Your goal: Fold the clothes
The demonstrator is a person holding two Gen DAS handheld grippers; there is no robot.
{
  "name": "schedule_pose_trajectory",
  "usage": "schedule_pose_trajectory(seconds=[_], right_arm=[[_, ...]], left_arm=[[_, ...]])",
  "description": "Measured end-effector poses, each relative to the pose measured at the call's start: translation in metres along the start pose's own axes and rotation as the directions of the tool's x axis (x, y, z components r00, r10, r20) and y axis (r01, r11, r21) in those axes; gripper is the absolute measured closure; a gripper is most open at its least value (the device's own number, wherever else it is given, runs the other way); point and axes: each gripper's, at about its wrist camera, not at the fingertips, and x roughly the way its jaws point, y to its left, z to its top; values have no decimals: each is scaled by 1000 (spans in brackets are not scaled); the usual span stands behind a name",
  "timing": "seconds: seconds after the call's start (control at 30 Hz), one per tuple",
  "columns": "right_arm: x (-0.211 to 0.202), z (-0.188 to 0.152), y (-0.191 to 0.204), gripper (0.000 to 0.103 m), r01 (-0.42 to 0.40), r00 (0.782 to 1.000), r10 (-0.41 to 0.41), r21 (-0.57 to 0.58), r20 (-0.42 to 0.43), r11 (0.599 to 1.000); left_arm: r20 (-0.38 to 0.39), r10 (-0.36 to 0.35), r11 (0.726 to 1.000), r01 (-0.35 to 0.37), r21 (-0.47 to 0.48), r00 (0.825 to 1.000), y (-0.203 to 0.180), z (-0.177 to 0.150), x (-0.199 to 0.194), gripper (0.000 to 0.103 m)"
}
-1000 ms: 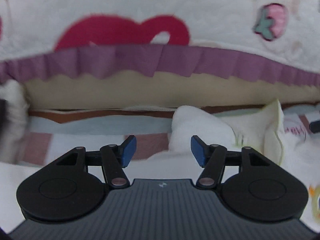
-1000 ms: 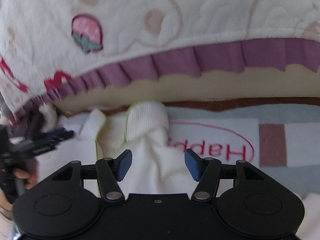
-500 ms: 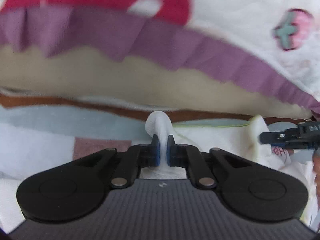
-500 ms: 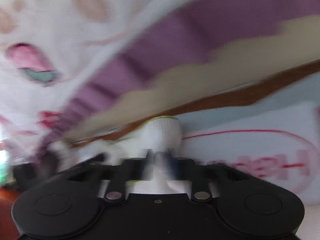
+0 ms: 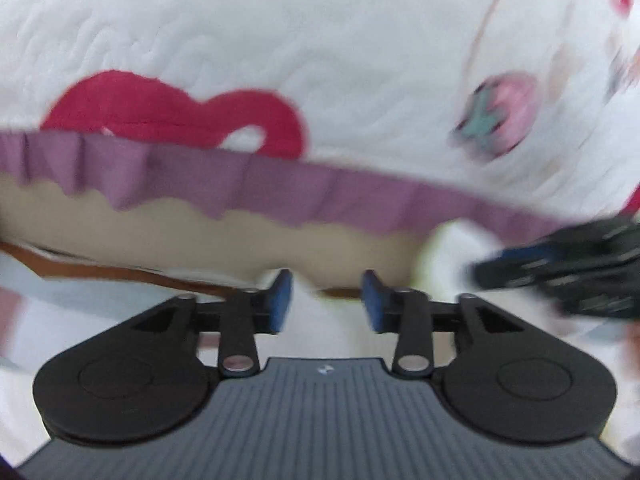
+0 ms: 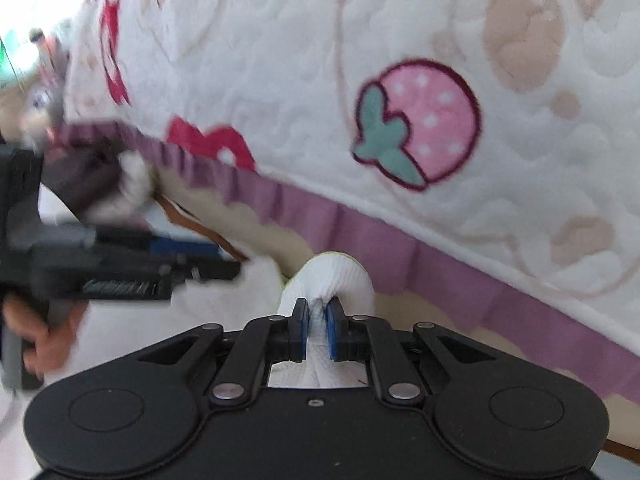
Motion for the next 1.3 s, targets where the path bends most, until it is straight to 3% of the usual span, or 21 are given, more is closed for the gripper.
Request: schedule_pose_trajectory(seconds=[0.13, 0.17, 0.23, 0.3, 0.37, 0.43, 0.47, 0.53, 0.57, 0.6, 0.7, 0.8, 0.87, 0.9, 0.93, 1.03, 1.13, 1.17, 1.2, 1.23, 1.3], right_arm=[[-7, -4, -24, 80, -23, 998, 29, 104, -56, 994], [-16, -9, -34, 71, -10, 998, 19, 145, -60, 989], [-45, -26, -61, 65, 40, 999, -29, 250, -45, 968], [-78, -47, -91, 62, 104, 995, -97, 357, -36, 928], [-127, -78, -127, 61, 219, 974, -221, 477, -52, 851], [-182, -115, -154, 61, 384, 916, -383, 545, -122, 745], [-209, -132, -162, 61, 483, 865, -473, 542, -170, 688], [-264, -165, -161, 58, 656, 735, -638, 476, -228, 586], [-289, -182, -161, 52, 697, 693, -678, 466, -244, 545], [-310, -198, -164, 49, 701, 684, -681, 494, -262, 514], [-357, -246, -171, 49, 629, 716, -636, 662, -287, 408], [-365, -278, -165, 39, 494, 773, -599, 790, -208, 363], [-353, -290, -169, 39, 415, 798, -579, 849, -167, 327], [-347, -294, -172, 38, 384, 804, -575, 872, -153, 303], [-341, -299, -178, 38, 355, 809, -570, 893, -145, 276], [-312, -302, -192, 38, 307, 824, -551, 921, -131, 241], [-289, -287, -192, 38, 388, 770, -625, 872, -128, 299], [-280, -282, -193, 57, 420, 758, -642, 842, -120, 338], [-272, -275, -195, 90, 453, 751, -649, 807, -118, 378], [-266, -266, -198, 92, 494, 741, -660, 766, -124, 412], [-269, -244, -196, 95, 512, 707, -704, 738, -72, 440]], left_arm=[[-39, -99, 995, 99, -26, 994, -5, -9, -4, 44], [-53, -94, 995, 94, -17, 994, -10, -13, -5, 44], [-96, -75, 997, 75, -2, 993, -10, -14, 4, 43], [-124, -69, 998, 69, 0, 990, -10, -17, 13, 43], [-146, -64, 998, 65, 3, 987, -12, -22, 22, 43], [-182, -50, 999, 53, 9, 982, -18, -26, 33, 42], [-199, -43, 999, 46, 12, 979, -21, -28, 38, 41], [-261, -38, 999, 40, 0, 965, -33, -30, 59, 41], [-267, -58, 998, 57, -10, 962, -35, -32, 59, 41], [-262, -59, 998, 56, -21, 963, -37, -33, 59, 41], [-241, -35, 998, 24, -52, 970, -40, -38, 63, 39], [-227, -13, 998, -3, -69, 974, -44, -42, 71, 38], [-221, -6, 999, -5, -52, 975, -48, -45, 76, 42], [-227, -13, 1000, 10, -17, 974, -52, -46, 78, 61], [-238, -25, 999, 33, 30, 971, -58, -48, 80, 99], [-213, 19, 980, 25, 198, 977, -77, -53, 70, 98], [-144, 23, 966, 15, 259, 989, -84, -52, 51, 98], [-137, 23, 967, 13, 256, 990, -83, -50, 47, 98], [-133, 22, 967, 13, 253, 991, -81, -49, 45, 98], [-131, 21, 968, 12, 250, 991, -79, -48, 43, 98], [-130, 24, 968, 10, 252, 991, -76, -46, 43, 98]])
